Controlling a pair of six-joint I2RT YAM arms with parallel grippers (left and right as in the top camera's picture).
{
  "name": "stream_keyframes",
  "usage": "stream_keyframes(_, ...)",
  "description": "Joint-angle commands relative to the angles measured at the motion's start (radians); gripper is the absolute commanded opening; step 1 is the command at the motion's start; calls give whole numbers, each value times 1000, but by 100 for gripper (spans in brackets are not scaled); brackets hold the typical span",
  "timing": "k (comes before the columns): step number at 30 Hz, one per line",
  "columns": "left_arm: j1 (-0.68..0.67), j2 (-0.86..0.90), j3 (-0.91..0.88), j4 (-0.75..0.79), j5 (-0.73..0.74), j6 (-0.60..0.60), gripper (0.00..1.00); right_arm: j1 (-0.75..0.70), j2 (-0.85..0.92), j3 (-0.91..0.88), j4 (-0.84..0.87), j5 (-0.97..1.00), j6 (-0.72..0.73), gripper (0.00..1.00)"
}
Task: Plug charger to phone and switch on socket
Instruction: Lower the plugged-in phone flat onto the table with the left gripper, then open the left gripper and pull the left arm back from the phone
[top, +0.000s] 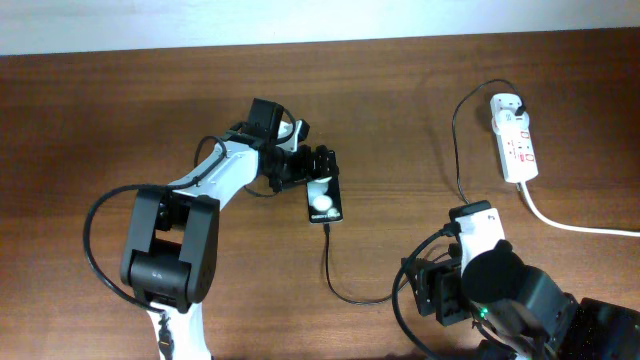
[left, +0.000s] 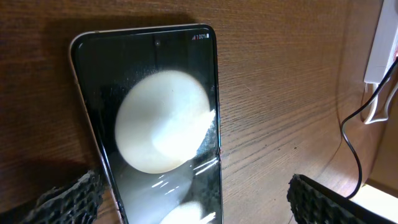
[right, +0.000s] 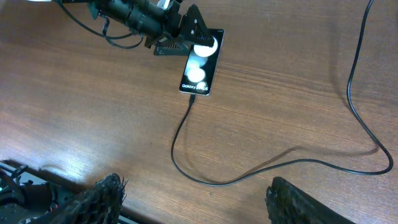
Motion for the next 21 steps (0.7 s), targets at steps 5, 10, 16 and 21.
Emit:
stream_keyframes(5,6,60,-38,27,-145,13,99,-3,0,12,-4,19,1,77)
stream_keyframes(10,2,60,-38,109,-31,13,99,-3,1,12,-4,19,1,77)
stream_keyframes(16,10,60,-37,128,24,86,99,-3,1,11,-5,19,1,77)
stream_keyframes(21,121,-39,-2,80,23,103,99,-3,1,11,-5,19,1,78)
